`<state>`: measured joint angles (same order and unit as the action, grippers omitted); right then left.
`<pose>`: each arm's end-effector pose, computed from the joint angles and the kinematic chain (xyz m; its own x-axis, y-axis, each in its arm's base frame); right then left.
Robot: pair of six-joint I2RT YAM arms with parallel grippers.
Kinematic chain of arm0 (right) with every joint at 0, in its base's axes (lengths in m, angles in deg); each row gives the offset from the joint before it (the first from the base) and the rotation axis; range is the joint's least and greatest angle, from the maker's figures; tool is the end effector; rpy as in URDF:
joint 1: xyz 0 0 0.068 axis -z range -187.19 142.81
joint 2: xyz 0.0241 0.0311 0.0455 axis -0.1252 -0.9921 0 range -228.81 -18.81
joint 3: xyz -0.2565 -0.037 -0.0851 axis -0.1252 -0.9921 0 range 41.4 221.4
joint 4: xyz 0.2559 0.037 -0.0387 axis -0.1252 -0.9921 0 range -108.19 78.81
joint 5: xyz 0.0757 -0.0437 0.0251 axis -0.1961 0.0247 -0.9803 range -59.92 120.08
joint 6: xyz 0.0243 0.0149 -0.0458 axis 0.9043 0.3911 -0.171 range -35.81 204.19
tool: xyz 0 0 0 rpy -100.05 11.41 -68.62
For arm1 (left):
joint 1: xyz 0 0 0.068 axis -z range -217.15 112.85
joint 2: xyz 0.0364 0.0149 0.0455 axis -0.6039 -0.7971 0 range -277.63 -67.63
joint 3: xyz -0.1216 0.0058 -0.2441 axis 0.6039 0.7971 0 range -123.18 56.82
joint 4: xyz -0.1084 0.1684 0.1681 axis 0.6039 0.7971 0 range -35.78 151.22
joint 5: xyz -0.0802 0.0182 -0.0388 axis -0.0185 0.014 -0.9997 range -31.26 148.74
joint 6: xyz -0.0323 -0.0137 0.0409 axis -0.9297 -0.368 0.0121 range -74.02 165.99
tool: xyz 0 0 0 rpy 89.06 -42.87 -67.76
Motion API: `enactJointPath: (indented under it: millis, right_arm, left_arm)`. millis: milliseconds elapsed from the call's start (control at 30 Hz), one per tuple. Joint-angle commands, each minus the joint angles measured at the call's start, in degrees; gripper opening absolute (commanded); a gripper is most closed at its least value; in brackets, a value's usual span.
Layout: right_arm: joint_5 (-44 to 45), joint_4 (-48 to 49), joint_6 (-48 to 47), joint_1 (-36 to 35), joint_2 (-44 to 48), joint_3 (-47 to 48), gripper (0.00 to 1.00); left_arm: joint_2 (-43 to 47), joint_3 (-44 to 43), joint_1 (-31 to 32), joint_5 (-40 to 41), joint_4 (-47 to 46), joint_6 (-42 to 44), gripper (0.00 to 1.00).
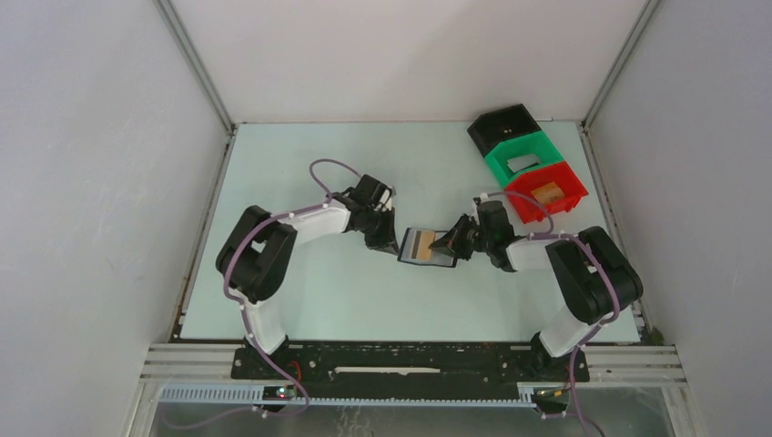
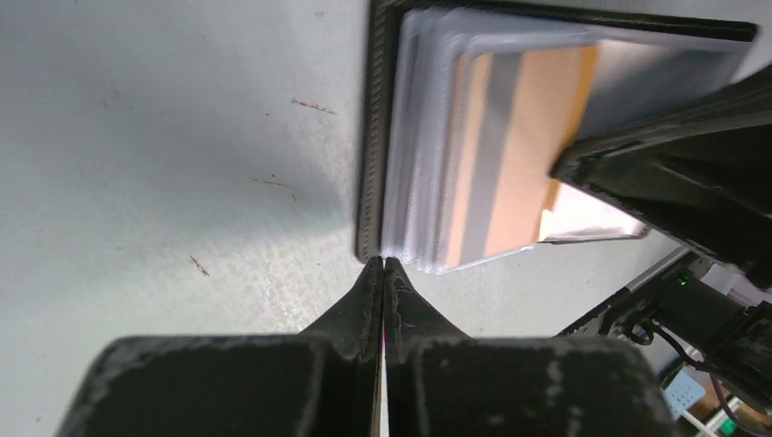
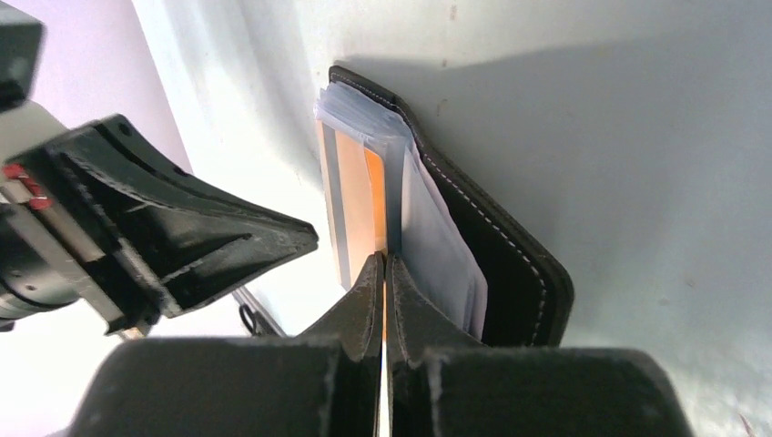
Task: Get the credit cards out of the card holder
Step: Remove the credit card from the card holder.
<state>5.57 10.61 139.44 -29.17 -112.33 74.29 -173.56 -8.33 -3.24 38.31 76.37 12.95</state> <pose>0.2650 0.1227 0.1261 -0.8575 0.4601 -0.2303 0.1128 0.6047 0.7884 0.2968 -0.2146 0.1572 -0.9764 0.0407 -0.2120 0.1458 0.8485 -0.5087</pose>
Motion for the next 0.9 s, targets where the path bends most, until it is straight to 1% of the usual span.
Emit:
enactJointPath:
  millis: [0, 33, 100, 167, 367, 433, 500, 600, 733, 800, 867]
  right_arm:
    - [-8.2, 2.7, -6.5, 0.0, -3.5, 4.5, 0.00]
    - [-9.8, 2.3, -7.8, -0.1, -4.5, 5.7, 0.00]
    - [-11.6, 1.6, -10.0, -0.2, -6.5, 7.9, 0.00]
    - [-12.5, 0.4, -12.1, -0.1, -7.6, 9.7, 0.00]
    - [-12.7, -3.2, -14.3, 1.3, -8.9, 12.2, 0.00]
    - [-12.5, -3.4, -13.7, 1.5, -9.1, 12.2, 0.01]
    - [-12.8, -2.9, -12.5, 1.5, -9.6, 12.2, 0.06]
    - [-13.4, -1.4, -10.6, 1.3, -10.5, 12.2, 0.09]
    - [-11.8, -1.0, -9.5, 1.0, -11.1, 12.2, 0.09]
    - [-11.1, -1.1, -9.3, 1.1, -11.0, 12.1, 0.09]
    - [-10.6, -1.2, -9.1, 1.1, -10.9, 11.9, 0.05]
  left_arm:
    - [7.0, 0.5, 0.3, 2.5, -2.9, -0.4, 0.04]
    - [7.6, 0.2, 0.3, 2.8, -3.2, -0.4, 0.07]
    - [7.8, -0.7, 0.3, 3.1, -3.7, -0.4, 0.19]
    - [6.7, -2.1, 0.3, 3.0, -3.3, -0.3, 0.27]
    - [2.0, -4.1, 0.3, 3.3, -3.7, -2.0, 0.28]
    - [0.9, -4.5, 0.3, 3.7, -4.1, -2.6, 0.28]
    - [-0.2, -4.9, 0.3, 4.2, -4.3, -3.1, 0.28]
    - [-1.4, -5.3, 0.3, 4.5, -4.6, -3.6, 0.26]
    - [-3.0, -5.7, 0.2, 4.5, -4.6, -4.0, 0.17]
    - [-3.7, -5.9, 0.2, 4.6, -4.3, -4.2, 0.10]
    - [-4.3, -6.0, 0.1, 5.0, -3.9, -4.4, 0.03]
